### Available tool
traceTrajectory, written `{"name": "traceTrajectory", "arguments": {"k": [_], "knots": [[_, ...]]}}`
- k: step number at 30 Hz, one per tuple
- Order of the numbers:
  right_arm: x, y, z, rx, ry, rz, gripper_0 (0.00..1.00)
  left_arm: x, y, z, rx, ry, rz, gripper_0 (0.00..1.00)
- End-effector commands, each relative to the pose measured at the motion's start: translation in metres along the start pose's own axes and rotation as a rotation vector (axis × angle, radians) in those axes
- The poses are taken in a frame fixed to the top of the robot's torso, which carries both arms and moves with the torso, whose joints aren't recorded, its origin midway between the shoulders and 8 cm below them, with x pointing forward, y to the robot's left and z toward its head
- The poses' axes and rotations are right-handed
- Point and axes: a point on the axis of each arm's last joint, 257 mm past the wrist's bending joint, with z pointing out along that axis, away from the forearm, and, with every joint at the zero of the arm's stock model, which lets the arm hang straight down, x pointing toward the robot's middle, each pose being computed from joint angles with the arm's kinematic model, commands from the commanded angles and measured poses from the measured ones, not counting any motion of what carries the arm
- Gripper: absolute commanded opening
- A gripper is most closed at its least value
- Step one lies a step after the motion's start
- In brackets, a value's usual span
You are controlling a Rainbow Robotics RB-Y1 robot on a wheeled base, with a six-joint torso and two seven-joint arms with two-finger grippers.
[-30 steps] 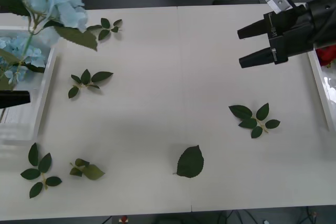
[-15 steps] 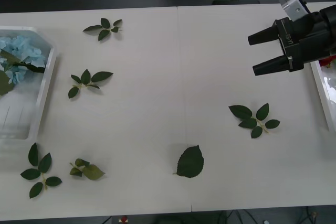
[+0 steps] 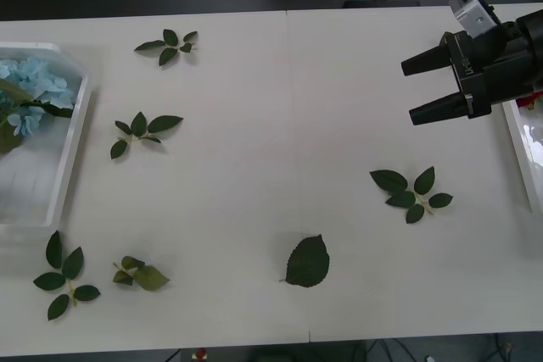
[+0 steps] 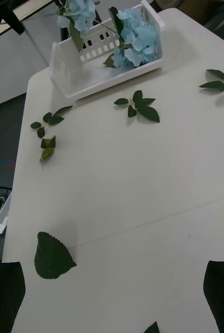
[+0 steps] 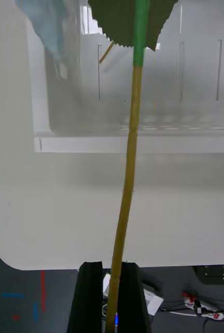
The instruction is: Place the red flowers into the right box and the blue flowers into the left box. If a person shows an open palm, hand one flower to the person first, then continue sorting.
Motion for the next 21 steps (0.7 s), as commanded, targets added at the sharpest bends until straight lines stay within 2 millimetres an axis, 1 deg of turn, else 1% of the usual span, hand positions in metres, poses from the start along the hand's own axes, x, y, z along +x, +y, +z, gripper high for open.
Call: {"name": "traceTrajectory", "arguments": {"k": [1,2,4,5,7,8,11,12,13,15,17,18,20,21], "knots": [[0.005,-0.002,-0.012,0.024,0.032,0.006,1.0,-0.016,0.015,-0.002,-0.044,0.003,0.108,0.29],[0.005,-0.002,-0.012,0.024,0.032,0.006,1.0,-0.019,0.014,0.001,-0.048,-0.003,0.115,0.34],[0.005,-0.002,-0.012,0.024,0.032,0.006,1.0,-0.02,0.013,0.005,-0.052,-0.003,0.123,0.38],[0.005,-0.002,-0.012,0.024,0.032,0.006,1.0,-0.02,0.013,0.006,-0.052,-0.005,0.128,0.43],[0.005,-0.002,-0.012,0.024,0.032,0.006,1.0,-0.022,0.011,0.008,-0.051,-0.01,0.132,0.62],[0.005,-0.002,-0.012,0.024,0.032,0.006,1.0,-0.023,0.011,0.008,-0.048,-0.014,0.132,0.67],[0.005,-0.002,-0.012,0.024,0.032,0.006,1.0,-0.027,-0.002,0.008,-0.002,-0.037,0.13,0.91],[0.005,-0.002,-0.012,0.024,0.032,0.006,1.0,-0.028,-0.003,0.007,0.007,-0.042,0.129,0.95],[0.005,-0.002,-0.012,0.024,0.032,0.006,1.0,-0.032,-0.009,0.006,0.031,-0.058,0.129,1.0],[0.005,-0.002,-0.012,0.024,0.032,0.006,1.0,-0.036,-0.017,-0.001,0.07,-0.083,0.147,1.0],[0.005,-0.002,-0.012,0.024,0.032,0.006,1.0,-0.048,-0.029,-0.017,0.131,-0.132,0.189,1.0],[0.005,-0.002,-0.012,0.024,0.032,0.006,1.0,-0.052,-0.031,-0.023,0.146,-0.145,0.206,1.0],[0.005,-0.002,-0.012,0.024,0.032,0.006,1.0,-0.067,-0.044,-0.045,0.206,-0.192,0.265,1.0],[0.005,-0.002,-0.012,0.024,0.032,0.006,1.0,-0.071,-0.049,-0.049,0.223,-0.204,0.278,1.0]]}}
